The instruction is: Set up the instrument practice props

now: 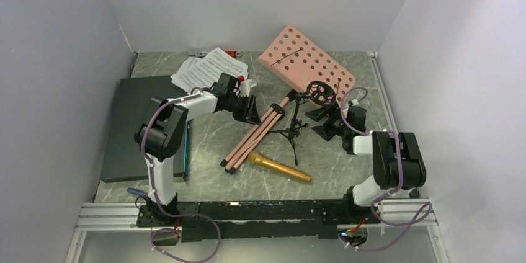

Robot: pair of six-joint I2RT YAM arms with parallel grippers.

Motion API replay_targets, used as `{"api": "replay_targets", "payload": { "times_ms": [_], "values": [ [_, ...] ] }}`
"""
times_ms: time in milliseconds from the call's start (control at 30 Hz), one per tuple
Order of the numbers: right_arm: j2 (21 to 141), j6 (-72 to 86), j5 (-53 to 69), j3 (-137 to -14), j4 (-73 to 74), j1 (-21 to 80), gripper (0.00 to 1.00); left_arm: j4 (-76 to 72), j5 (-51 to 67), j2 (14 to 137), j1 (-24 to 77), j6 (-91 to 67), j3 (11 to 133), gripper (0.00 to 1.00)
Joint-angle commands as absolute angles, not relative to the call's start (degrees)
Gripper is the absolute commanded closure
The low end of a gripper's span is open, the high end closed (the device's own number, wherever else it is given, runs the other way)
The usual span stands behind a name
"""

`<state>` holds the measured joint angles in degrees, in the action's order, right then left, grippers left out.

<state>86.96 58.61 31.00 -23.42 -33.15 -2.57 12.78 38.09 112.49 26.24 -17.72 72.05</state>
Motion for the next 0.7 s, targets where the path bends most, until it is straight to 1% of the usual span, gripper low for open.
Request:
{"api": "replay_targets", "payload": {
  "times_ms": [0,167,300,433,500,667],
  "values": [
    [90.91,59.77,31.14,-26.81,-39.31,-0.29,0.13,11.76,38.16,112.41,27.24,-17.28,72.78,0.57],
    [95.78,60.09,30.54,-28.92,-41.11,-0.25,0.17,12.43,38.87,112.92,27.60,-16.88,72.96,0.68],
    [99.67,60.57,30.40,-30.69,-43.41,-0.20,0.18,12.43,39.30,113.33,27.80,-16.96,72.63,0.79],
    [103.25,61.51,31.33,-33.40,-46.01,-0.22,0.26,13.00,39.03,112.84,27.95,-16.81,72.49,0.91],
    [104.17,61.57,31.31,-34.61,-46.31,-0.26,0.26,13.41,38.87,112.60,27.98,-16.70,72.66,0.96],
    [104.69,59.79,30.70,-38.04,-44.27,1.94,0.28,13.62,39.10,112.37,28.07,-16.61,73.12,0.98]
  ]
}}
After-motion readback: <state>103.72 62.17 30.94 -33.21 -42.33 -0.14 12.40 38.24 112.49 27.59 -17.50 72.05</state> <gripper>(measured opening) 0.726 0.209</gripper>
